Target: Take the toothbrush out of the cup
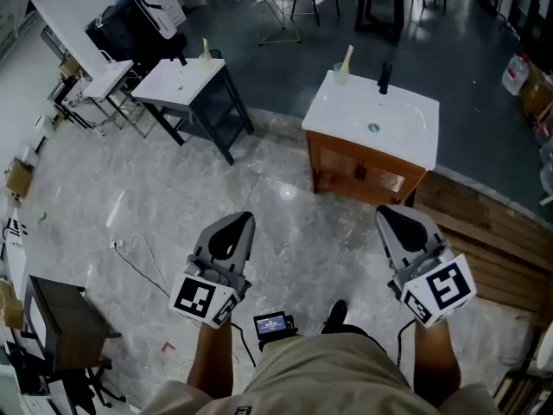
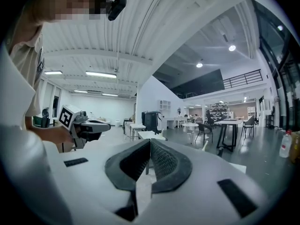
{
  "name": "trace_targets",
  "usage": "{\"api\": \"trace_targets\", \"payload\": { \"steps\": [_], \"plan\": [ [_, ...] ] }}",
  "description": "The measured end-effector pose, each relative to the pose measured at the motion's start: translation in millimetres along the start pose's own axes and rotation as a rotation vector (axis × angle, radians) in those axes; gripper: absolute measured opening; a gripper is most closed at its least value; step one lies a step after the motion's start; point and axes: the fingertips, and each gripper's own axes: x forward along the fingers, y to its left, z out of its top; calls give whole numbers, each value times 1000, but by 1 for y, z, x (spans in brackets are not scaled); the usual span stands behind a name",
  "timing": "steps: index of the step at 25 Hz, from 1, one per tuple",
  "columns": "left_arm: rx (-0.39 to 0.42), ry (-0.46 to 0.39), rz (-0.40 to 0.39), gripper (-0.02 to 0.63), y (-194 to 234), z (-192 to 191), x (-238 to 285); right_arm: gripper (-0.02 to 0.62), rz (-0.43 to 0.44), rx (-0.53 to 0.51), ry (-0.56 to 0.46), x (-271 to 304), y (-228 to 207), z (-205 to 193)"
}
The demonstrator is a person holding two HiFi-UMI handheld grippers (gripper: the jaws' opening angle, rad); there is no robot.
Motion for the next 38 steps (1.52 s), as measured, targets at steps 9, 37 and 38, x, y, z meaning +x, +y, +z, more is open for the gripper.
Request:
{"api": "trace_targets", "payload": {
  "steps": [9, 37, 38],
  "plan": [
    [19, -4, -15, 6, -11, 12, 69, 6, -21, 8, -6, 2, -71, -3],
    [-21, -61, -222, 6, 197, -11, 292, 6, -214, 46, 47, 253, -200, 1],
    [-25, -70, -228, 6, 203, -10, 296, 6, -218, 45, 50, 261, -201, 2]
  ]
}}
